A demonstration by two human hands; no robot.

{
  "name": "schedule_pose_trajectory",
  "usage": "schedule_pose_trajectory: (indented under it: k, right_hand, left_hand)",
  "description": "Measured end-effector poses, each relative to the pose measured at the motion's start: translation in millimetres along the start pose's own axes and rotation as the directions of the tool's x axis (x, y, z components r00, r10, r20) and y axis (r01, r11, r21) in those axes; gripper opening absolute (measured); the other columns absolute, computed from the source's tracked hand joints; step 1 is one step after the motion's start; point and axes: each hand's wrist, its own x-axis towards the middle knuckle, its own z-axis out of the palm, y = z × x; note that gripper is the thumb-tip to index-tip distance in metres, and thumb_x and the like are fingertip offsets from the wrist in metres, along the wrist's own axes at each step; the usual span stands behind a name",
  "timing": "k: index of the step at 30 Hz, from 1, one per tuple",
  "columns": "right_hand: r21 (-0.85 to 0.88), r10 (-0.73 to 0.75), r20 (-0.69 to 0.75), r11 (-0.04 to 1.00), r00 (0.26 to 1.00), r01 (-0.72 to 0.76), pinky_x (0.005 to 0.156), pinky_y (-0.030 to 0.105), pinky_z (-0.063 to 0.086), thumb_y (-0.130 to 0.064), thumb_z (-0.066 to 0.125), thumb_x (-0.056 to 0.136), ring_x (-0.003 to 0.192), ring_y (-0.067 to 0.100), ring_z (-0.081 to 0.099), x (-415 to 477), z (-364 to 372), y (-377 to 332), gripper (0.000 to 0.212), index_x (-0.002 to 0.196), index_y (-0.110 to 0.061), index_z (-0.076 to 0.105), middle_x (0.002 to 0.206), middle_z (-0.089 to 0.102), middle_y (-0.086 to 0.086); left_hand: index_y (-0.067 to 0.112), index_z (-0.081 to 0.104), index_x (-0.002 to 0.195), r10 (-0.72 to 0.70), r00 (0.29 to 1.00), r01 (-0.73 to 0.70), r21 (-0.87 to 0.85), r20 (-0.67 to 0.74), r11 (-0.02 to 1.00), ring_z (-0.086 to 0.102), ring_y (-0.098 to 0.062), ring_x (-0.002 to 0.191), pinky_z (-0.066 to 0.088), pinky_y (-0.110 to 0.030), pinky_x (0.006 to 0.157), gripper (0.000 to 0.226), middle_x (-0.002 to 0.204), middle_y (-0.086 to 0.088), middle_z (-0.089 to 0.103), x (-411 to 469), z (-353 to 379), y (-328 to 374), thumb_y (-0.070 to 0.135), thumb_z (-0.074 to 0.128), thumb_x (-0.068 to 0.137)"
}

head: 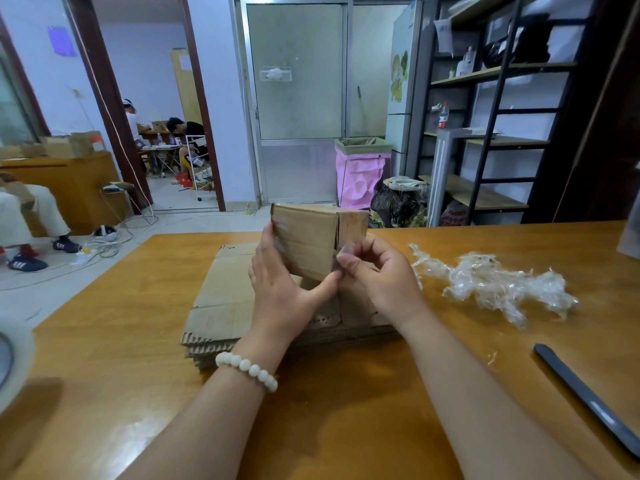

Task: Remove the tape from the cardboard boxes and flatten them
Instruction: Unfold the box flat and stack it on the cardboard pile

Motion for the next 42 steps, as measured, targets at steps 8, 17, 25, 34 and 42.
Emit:
schedule_pose_trajectory:
  k: [8,17,25,34,42]
  right_hand:
    - [-0.012,-0.075,-0.184,0.997,0.98,0.074,0.084,0.046,0.053,-0.016,0.058,0.093,0.085,0.025,0.066,2.0,-2.2,2.5,0.015,0.08,-0.023,0.053,0.08,0.065,0.002]
    - [0.061,-0.034,-0.103,0.997,0.994,0.04,0.079,0.035,0.049,-0.016,0.056,0.094,0.078,0.014,0.059,1.4,-4.0,0.0,0.015,0.079,-0.017,0.052,0.078,0.059,0.003]
    - [-0.167,-0.201,-0.03,0.967,0.979,0.193,0.07,0.021,0.05,-0.014,0.071,0.083,0.076,0.014,0.058,-2.1,-3.6,0.6,0.021,0.075,-0.024,0.055,0.077,0.058,-0.005]
    - [-0.339,-0.284,-0.042,0.906,0.958,0.254,0.066,0.037,0.049,-0.013,0.061,0.091,0.075,0.021,0.058,-3.8,-10.4,-1.4,0.027,0.077,-0.03,0.045,0.076,0.057,0.001]
    - [-0.488,-0.433,0.011,0.784,0.901,0.383,0.077,0.013,0.038,-0.049,0.068,0.074,0.084,0.01,0.046,-2.8,-6.1,5.1,0.038,0.094,-0.019,0.057,0.087,0.054,-0.002]
  left_hand:
    - [0.024,0.005,0.153,0.004,0.997,0.001,-0.078,0.071,0.997,0.019,-0.004,0.133,0.022,-0.032,0.113,0.119,0.148,0.004,0.022,2.1,-1.6,-0.4,0.066,0.06,0.055]
    - [0.025,0.001,0.153,-0.034,0.979,0.053,-0.092,0.201,0.994,0.016,-0.01,0.139,0.021,-0.035,0.116,0.119,0.142,0.011,0.018,4.8,-5.1,-2.4,0.056,0.066,0.057]
    - [0.022,-0.01,0.153,-0.17,0.964,0.177,-0.016,0.207,0.984,0.019,-0.025,0.145,0.021,-0.051,0.118,0.14,0.158,-0.003,0.016,10.5,0.0,-6.7,0.069,0.078,0.054]
    - [0.021,-0.003,0.154,-0.089,0.974,0.105,-0.064,0.21,0.992,0.018,-0.017,0.144,0.02,-0.036,0.119,0.123,0.156,-0.003,0.017,13.9,-2.6,-10.3,0.036,0.085,0.068]
    - [0.017,-0.001,0.153,-0.054,0.979,0.067,-0.061,0.197,0.996,0.019,-0.018,0.143,0.024,-0.039,0.118,0.126,0.154,-0.004,0.016,5.0,1.7,-8.2,0.041,0.086,0.065]
